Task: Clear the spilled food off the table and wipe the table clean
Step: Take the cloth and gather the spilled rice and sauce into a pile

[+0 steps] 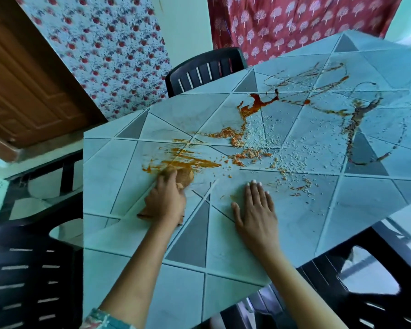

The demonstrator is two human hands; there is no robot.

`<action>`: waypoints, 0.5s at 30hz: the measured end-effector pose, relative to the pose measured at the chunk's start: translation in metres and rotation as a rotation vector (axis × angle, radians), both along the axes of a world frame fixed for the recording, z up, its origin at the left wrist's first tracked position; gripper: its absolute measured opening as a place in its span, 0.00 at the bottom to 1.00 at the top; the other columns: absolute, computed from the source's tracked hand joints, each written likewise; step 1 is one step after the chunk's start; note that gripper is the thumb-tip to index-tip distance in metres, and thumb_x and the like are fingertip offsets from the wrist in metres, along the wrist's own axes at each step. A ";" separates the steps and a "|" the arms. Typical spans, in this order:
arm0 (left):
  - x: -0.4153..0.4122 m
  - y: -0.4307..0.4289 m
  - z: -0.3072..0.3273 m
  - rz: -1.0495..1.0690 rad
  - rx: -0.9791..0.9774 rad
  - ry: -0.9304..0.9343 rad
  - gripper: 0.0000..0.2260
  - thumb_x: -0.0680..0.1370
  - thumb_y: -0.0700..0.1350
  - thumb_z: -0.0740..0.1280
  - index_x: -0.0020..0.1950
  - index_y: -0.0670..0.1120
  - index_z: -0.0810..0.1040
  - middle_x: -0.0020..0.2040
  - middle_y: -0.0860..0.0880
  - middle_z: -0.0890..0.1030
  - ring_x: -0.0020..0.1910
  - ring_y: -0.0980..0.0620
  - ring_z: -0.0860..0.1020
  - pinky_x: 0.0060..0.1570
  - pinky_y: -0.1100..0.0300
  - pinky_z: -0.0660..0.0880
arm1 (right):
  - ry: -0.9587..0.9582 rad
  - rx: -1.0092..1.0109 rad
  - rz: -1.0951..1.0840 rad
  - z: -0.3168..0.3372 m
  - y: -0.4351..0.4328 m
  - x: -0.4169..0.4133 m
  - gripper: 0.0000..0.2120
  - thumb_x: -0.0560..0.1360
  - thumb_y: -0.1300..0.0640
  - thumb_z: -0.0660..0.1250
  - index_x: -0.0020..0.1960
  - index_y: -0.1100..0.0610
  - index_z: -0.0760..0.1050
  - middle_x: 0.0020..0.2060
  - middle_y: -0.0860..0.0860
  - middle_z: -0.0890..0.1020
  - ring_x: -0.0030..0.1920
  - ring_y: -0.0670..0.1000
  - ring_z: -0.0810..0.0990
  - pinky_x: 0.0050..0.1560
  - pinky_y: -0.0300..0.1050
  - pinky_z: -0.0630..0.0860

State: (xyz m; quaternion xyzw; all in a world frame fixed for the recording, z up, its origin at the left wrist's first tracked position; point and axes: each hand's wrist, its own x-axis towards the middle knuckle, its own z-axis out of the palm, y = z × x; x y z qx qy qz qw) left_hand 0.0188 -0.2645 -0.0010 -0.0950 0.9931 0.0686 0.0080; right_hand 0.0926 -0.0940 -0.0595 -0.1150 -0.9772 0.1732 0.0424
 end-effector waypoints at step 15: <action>-0.072 0.074 0.023 -0.166 0.339 0.163 0.22 0.75 0.43 0.67 0.68 0.53 0.72 0.58 0.45 0.81 0.56 0.44 0.78 0.51 0.55 0.74 | -0.010 0.111 -0.029 -0.011 0.076 0.035 0.46 0.70 0.31 0.24 0.76 0.59 0.48 0.75 0.52 0.47 0.74 0.48 0.42 0.71 0.43 0.35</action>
